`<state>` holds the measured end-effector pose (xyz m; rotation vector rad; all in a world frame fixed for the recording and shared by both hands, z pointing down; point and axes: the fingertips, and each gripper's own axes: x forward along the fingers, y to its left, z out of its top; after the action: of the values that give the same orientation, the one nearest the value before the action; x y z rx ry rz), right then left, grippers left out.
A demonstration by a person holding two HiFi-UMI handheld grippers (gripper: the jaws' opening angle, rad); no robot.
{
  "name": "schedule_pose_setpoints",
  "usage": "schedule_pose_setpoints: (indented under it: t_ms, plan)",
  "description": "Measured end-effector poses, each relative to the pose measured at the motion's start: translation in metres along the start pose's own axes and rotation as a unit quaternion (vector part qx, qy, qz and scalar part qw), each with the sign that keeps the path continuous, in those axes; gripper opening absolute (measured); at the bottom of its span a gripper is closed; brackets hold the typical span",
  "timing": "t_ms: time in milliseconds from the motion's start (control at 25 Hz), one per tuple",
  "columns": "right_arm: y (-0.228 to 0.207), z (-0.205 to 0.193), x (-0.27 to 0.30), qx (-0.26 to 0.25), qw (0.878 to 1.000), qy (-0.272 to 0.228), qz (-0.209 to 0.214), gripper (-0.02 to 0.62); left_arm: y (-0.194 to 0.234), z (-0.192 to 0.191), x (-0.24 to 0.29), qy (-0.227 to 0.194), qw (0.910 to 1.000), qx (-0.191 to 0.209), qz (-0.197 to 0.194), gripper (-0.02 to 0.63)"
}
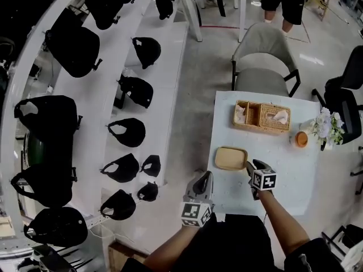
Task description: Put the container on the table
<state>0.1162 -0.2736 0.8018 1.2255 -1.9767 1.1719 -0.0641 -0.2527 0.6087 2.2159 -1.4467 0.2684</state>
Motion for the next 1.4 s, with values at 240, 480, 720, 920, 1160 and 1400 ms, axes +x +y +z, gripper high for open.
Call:
schedule_pose_setpoints:
  t_ms: [240, 480, 720, 920, 1160, 1400]
  plan:
    - [0.01, 0.016, -0.047, -0.041, 0.997, -0.062, 0.018, 0.118, -0.022, 0.001, -0.012, -0.015, 0.9996, -0.003, 0.024, 0.012]
    - [0.029, 0.013, -0.085, -0.057, 0.993, -0.09, 0.044, 0.081, -0.036, -0.003, -0.034, -0.018, 0.9987, -0.004, 0.048, 0.012]
    - [0.065, 0.013, -0.122, -0.072, 0.988, -0.118, 0.07, 0.06, -0.046, -0.013, -0.054, -0.011, 0.9994, -0.012, 0.03, 0.012]
    - [0.088, 0.013, -0.163, -0.085, 0.982, -0.163, 0.05, 0.005, -0.052, -0.017, -0.071, -0.019, 0.9997, -0.012, -0.006, 0.012]
    - [0.112, -0.015, -0.203, -0.058, 0.98, -0.192, 0.007, 0.0, -0.055, -0.016, -0.111, -0.028, 0.999, 0.002, -0.034, 0.012]
    - [0.133, -0.04, -0.239, -0.074, 0.975, -0.211, -0.021, 0.0, -0.048, -0.009, -0.153, -0.041, 0.9981, -0.009, -0.045, 0.012]
